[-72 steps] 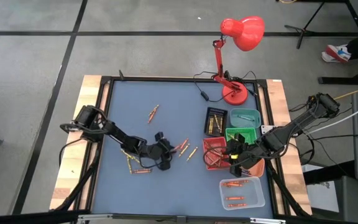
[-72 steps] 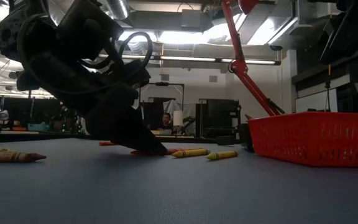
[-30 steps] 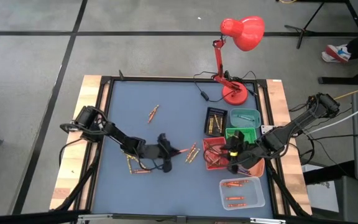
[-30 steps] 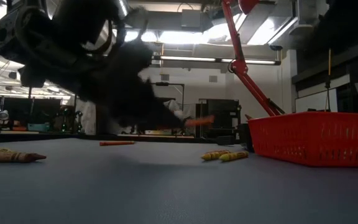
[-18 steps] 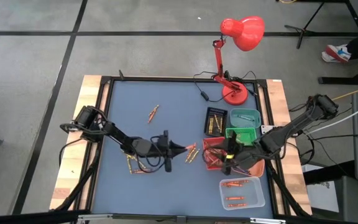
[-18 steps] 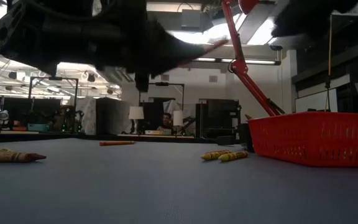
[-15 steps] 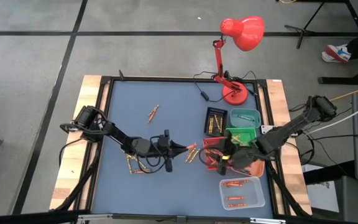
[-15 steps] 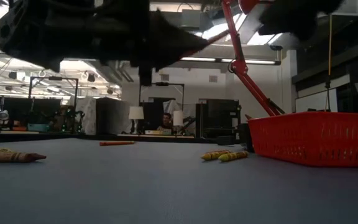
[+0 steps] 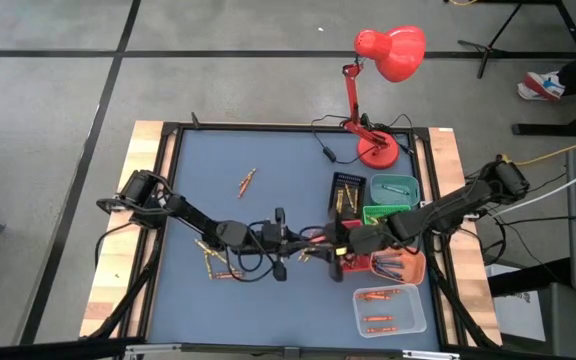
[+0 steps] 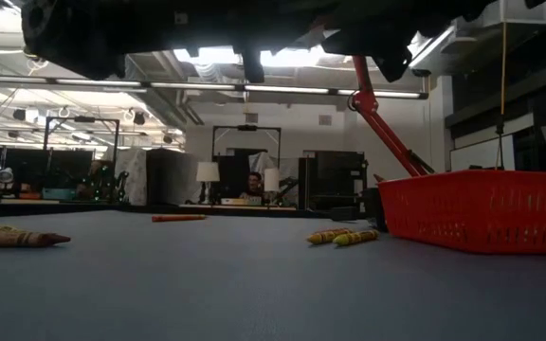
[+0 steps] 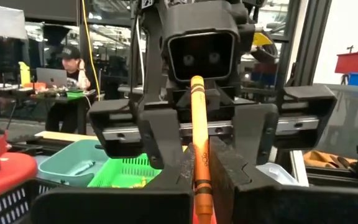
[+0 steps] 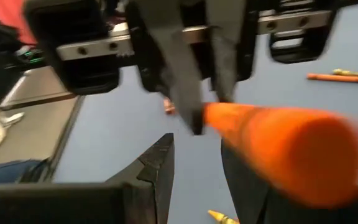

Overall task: Sort crayons
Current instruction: Put the orange crayon into the transparent bin

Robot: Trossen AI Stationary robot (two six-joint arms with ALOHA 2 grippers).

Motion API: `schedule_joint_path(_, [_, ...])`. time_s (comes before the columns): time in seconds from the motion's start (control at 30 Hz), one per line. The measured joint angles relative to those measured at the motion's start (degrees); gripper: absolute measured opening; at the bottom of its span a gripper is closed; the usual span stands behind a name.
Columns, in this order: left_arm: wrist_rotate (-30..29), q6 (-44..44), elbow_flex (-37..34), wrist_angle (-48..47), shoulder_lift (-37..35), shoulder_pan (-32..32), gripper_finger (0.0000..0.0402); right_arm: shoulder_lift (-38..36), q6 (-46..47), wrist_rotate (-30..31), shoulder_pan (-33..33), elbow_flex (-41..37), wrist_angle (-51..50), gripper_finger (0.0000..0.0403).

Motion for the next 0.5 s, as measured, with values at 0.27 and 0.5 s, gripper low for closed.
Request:
schedule_joint_path(0.27, [-0.2, -0.5, 0.0, -3.2, 0.0, -1.2, 0.0009, 0.0, -0.2, -3.2, 0.1, 0.0, -0.4, 0.0131])
schedule_joint_path(0.5, [-4.2, -0.5, -0.1, -7.1, 0.0, -4.2, 0.0009, 0.0, -1.3, -3.3, 0.2, 0.0, -0.5, 0.0131])
